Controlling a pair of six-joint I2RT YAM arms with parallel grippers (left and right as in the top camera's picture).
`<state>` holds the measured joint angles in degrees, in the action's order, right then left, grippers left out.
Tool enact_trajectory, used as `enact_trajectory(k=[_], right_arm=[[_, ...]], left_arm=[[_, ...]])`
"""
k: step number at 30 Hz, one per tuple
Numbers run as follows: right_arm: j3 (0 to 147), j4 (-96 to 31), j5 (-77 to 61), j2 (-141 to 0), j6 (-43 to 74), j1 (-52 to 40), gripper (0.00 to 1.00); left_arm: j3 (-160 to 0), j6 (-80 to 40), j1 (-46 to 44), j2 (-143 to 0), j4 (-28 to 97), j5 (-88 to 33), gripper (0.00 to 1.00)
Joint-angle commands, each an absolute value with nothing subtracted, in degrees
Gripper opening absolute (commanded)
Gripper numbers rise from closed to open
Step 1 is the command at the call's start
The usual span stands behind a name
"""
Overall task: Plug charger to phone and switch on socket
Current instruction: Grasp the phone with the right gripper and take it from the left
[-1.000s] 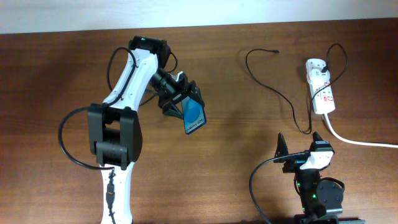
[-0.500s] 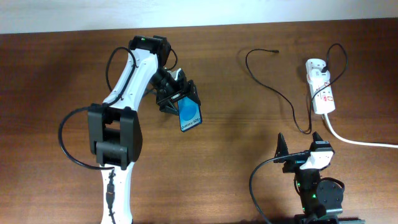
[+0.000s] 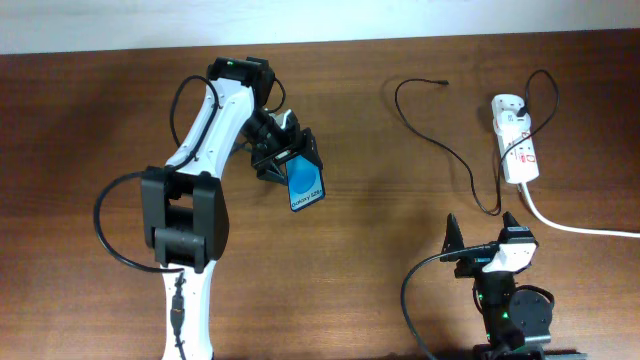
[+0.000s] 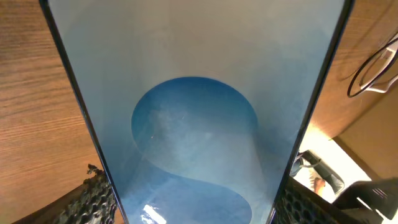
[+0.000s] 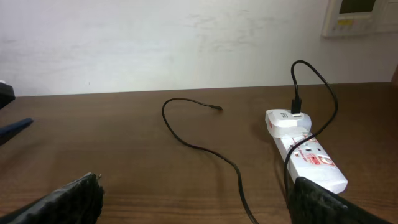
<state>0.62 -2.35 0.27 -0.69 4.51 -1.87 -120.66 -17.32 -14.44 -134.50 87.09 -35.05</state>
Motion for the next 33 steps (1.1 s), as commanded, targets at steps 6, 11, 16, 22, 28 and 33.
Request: enact_trajectory(k=[6, 11, 16, 22, 28, 33], right_arm=[[0.34, 17.32, -31.81, -0.36, 34.68, -2.22, 0.99], [11.49, 3.53, -24.8, -11.94, 40.16, -2.24, 0.99], [36.53, -12.69, -33.58, -46.98, 44.07, -3.31, 0.98], [41.28, -7.44, -16.99, -66.87, 61.69, -18.76, 0.98], [41.28, 12.19, -3.73, -81.28, 59.79, -29.61, 0.99], [41.3, 28.34, 6.5, -92.27, 55.42, -34.48, 1.0]], left_arm=[[-121.99, -21.61, -11.6, -134.02, 84.55, -38.37, 0.59], [-121.99, -21.63, -11.49, -134.02, 84.64, -38.39, 0.59], [-121.99, -21.82, -11.44, -134.02, 84.42, -40.77, 0.59], [-121.99, -33.91, -11.44, -134.02, 80.01, -41.17, 0.59], [-121.99, -43.75, -11.44, -134.02, 73.71, -46.85, 0.59], [-121.99, -42.72, -11.46, -134.02, 74.43, -52.88, 0.59]])
